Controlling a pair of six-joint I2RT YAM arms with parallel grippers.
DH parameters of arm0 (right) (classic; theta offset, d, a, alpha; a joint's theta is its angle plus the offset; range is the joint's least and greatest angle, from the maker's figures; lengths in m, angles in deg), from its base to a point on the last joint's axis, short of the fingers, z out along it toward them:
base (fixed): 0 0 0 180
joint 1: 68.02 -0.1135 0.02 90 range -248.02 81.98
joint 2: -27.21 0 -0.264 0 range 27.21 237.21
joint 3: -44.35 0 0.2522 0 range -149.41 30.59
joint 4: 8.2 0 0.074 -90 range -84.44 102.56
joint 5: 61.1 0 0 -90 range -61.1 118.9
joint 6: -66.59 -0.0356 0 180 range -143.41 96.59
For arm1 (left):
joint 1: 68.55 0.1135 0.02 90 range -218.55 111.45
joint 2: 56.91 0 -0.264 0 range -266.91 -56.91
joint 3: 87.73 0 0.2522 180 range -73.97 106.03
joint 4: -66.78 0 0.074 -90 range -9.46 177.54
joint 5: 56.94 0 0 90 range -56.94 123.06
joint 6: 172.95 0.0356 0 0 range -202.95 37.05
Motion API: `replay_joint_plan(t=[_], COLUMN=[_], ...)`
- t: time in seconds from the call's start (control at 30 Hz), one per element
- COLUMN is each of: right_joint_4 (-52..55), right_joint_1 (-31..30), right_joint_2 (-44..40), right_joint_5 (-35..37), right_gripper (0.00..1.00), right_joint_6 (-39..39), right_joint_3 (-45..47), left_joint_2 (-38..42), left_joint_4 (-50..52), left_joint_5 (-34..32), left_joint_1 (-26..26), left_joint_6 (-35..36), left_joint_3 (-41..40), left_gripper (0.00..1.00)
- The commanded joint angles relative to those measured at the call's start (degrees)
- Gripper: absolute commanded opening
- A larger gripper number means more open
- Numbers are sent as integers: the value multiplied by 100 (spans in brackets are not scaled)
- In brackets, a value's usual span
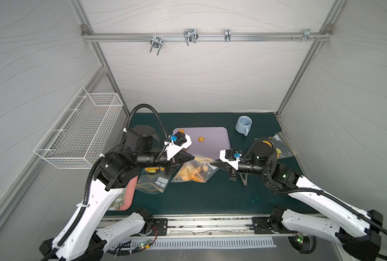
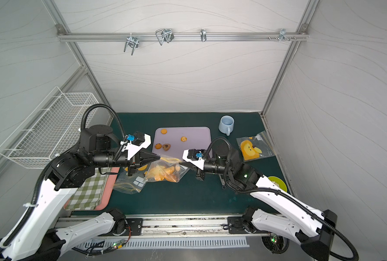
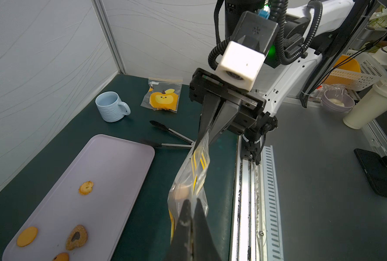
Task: Put the cookies into a resealable bag to prevent moisture
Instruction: Close the ziploc bag at the center of the board.
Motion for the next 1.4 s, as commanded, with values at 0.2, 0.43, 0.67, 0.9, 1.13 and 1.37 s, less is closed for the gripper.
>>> replay_joint_plan(t=[0.2,0.43,0.67,0.9,1.13,1.37], right_joint_4=[-207,-427,-483,-522,-690,-677], right_joint_1=[-49,-49,-49,-57,-58,-83], right_joint_2=[9,82,159,292,378,528], right_joint_5=[-131,-246,-344,-385,-481,-556], right_gripper=[0,54,17,0,58,0], right_joint_6=[-10,-29,-129,-240,-256,-356], right_joint_3=[-251,-225,-335,-423,-456,-634], left_joint_2=[24,16,-33,-38,-38,-90], left_joint_4=[-263,-259,-266,-288,-290,-327], left_joint_5=[160,152,181,211,220,256], left_joint_1=[13,13,13,9,12,8], left_joint_6=[95,92,90,67,56,32], left_joint_3=[115,124,125,124,107,115], left_gripper=[0,0,0,0,0,0])
